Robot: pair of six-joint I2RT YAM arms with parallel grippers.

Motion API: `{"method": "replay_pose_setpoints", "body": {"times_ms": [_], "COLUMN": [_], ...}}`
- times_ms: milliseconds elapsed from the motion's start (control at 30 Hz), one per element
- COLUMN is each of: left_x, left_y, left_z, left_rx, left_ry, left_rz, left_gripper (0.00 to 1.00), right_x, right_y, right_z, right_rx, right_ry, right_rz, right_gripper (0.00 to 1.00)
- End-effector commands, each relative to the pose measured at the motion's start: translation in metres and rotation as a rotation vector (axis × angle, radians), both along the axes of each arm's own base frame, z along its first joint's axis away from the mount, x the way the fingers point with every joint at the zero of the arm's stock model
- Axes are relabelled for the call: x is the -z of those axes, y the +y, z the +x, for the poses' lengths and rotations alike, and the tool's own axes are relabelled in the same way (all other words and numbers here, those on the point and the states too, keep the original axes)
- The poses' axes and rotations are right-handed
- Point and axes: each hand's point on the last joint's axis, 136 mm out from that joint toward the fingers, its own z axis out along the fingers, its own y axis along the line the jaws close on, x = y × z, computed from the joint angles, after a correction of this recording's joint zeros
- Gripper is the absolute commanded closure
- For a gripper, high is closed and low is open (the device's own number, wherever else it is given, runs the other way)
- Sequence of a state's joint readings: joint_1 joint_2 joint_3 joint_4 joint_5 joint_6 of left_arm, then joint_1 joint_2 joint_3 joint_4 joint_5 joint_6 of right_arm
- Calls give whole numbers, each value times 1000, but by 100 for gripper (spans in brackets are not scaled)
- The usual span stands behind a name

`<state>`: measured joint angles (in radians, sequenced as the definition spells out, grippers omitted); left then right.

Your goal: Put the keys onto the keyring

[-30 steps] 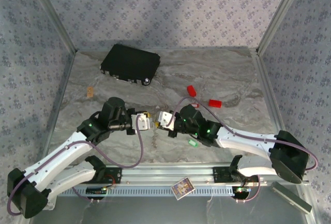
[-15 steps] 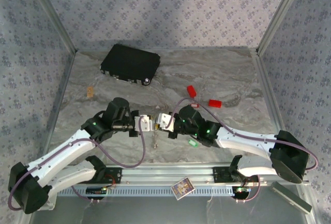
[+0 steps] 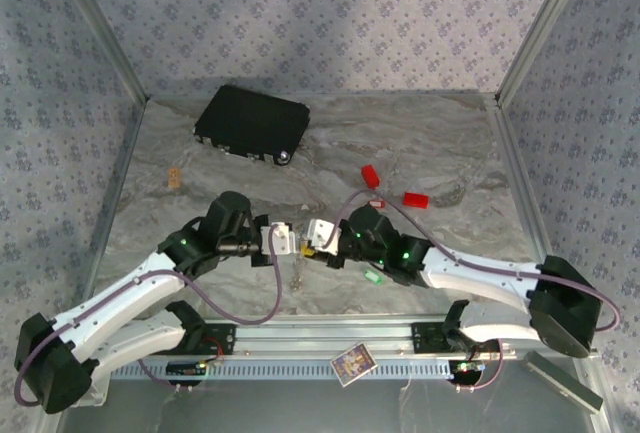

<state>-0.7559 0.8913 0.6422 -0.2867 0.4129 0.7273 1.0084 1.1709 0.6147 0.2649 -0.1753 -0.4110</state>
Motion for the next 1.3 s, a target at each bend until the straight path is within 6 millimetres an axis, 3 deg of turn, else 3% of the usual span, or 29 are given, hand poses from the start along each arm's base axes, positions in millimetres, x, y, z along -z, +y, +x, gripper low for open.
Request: {"method": "replay_pose_setpoints", "body": {"times_ms": [0,67,167,367,433,567,800,1067,1267], "left_x": [-22,-23,-23,-25,-26,-27,-30,-32,-26], "left_y": [-6,-5,-4,-9,-10,-10,-13,-22,-25], "left_z": [3,5,6,4,6,9,20,25,28], "left_rx": [-45,-77,-121,-138,-147,-171,-254,-215,-179], "left_ry": [-5,20,88,177,184,206,300,270,225], "left_rz": [-114,-134,-140,-166,-169,-160,-135,-134,-97], "left_gripper": [100,100,100,100,100,100,100,100,100], "right_x": [-12,-8,2,10,16,42,74,106,121], "right_y": [-27,-50,-76,-96,-109,-153,-185,-179,-155], "right_z": [14,27,29,22,27,33,12,-15,-9], "right_rx": [138,278,417,608,734,1064,1193,1169,1176], "right_ry": [37,87,196,461,545,719,816,968,1061], "right_rz": [72,71,55,153,179,225,5,-217,-207], "right_gripper": [63,60,60,59,59,64,65,63,63]}}
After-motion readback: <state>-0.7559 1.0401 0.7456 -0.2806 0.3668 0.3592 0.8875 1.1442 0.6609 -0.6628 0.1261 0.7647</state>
